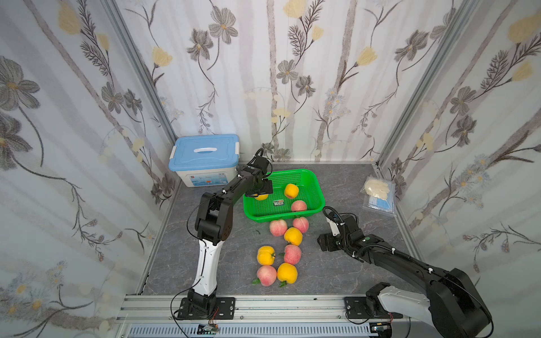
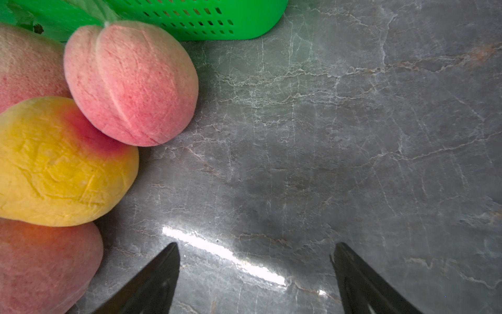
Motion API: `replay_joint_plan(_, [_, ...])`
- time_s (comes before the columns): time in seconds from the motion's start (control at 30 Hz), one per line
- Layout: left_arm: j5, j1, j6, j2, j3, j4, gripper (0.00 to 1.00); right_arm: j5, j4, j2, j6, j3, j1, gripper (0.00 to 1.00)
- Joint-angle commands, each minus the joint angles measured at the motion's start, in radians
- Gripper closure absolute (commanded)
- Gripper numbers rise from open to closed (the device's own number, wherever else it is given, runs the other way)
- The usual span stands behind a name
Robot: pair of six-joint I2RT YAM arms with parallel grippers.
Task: Put the peaches into the basket
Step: Place the peach in the basket.
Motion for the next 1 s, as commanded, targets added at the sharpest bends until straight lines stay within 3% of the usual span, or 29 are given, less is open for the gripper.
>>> replay_joint_plan(0.0, [-0.003, 0.002, 0.007, -0.008, 0.012, -0.02, 0.11, 0.007, 0.018, 0.0, 0.009, 0.001, 0.002, 0.11])
replay_joint_plan(0.97, [-0.029, -0.044, 0.005, -0.182, -0.056, -0.008, 0.12, 0.024, 0.017, 0.01, 0.007, 0.007, 0.021, 0.11])
